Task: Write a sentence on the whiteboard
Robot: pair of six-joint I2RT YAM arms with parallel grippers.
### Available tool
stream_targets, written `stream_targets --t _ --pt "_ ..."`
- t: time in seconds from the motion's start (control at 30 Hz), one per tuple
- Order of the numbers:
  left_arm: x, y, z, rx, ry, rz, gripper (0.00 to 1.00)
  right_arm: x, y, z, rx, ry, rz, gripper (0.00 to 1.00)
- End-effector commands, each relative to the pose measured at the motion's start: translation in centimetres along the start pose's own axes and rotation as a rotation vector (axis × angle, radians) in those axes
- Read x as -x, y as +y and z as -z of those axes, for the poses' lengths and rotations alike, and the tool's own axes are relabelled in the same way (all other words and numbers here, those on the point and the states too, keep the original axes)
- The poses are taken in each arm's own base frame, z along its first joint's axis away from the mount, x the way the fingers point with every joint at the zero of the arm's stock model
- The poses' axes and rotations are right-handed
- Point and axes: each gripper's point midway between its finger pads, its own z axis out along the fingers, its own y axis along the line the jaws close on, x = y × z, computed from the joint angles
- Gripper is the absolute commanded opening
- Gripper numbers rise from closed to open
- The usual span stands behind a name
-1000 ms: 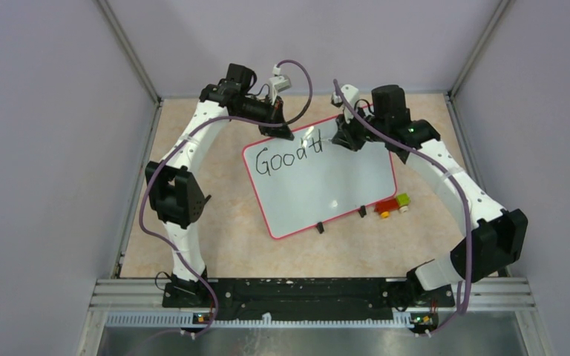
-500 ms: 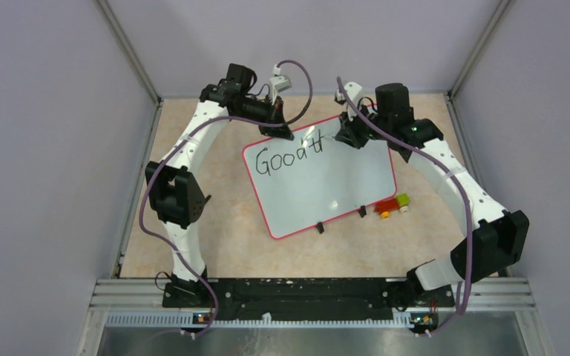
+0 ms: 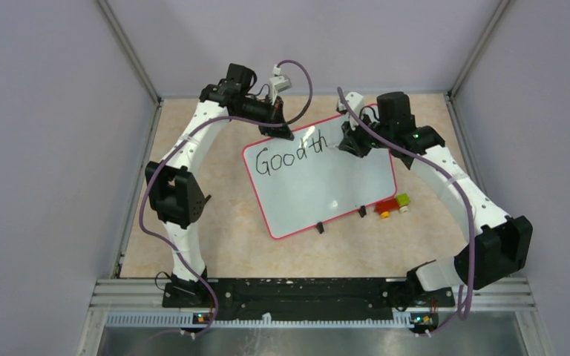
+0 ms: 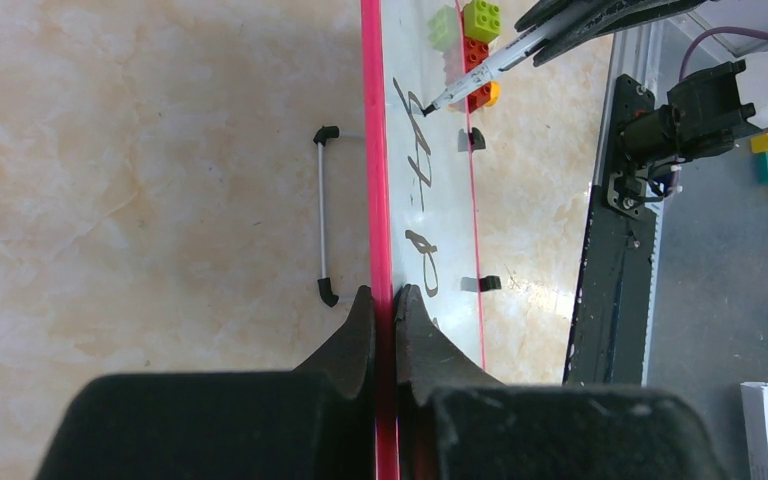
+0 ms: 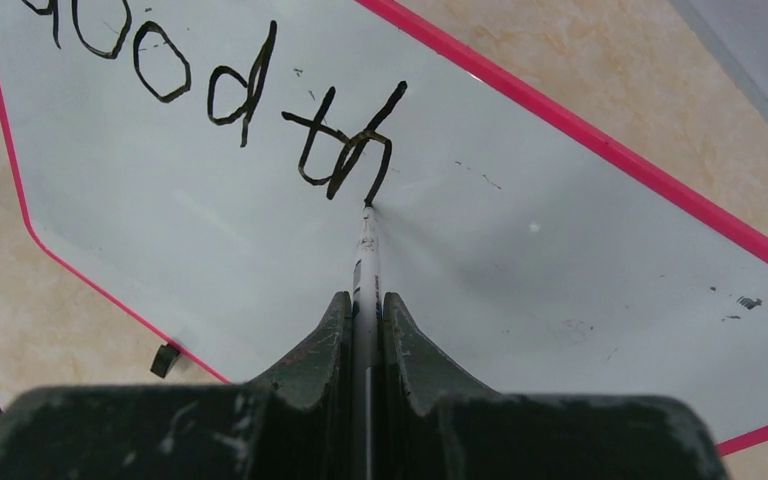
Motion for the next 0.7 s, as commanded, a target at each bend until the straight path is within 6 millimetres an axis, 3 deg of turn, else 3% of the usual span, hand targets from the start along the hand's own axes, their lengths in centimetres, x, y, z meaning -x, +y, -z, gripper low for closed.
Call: stream_targets --t 0.0,0.17,0.37,0.67 --pt "-0.6 0.2 -0.8 0.014 0.037 -0.093 0.0 -0.5 -0.2 0.8 -0.014 0.008 0.015 0.0" --pt "-0.5 0.2 -0.8 0.015 0.036 -0.095 0.0 0.2 0.1 1.3 0.001 -0.008 0.021 0.0" --pt "-0.5 0.1 -0.7 0.017 0.036 -0.096 0.0 3.4 0.6 2.8 0.023 -0.084 0.021 0.0" --pt "-0.4 0.1 -0.7 0.014 0.035 -0.097 0.0 4.9 -1.4 2.6 -0.06 -0.109 0.022 0.0"
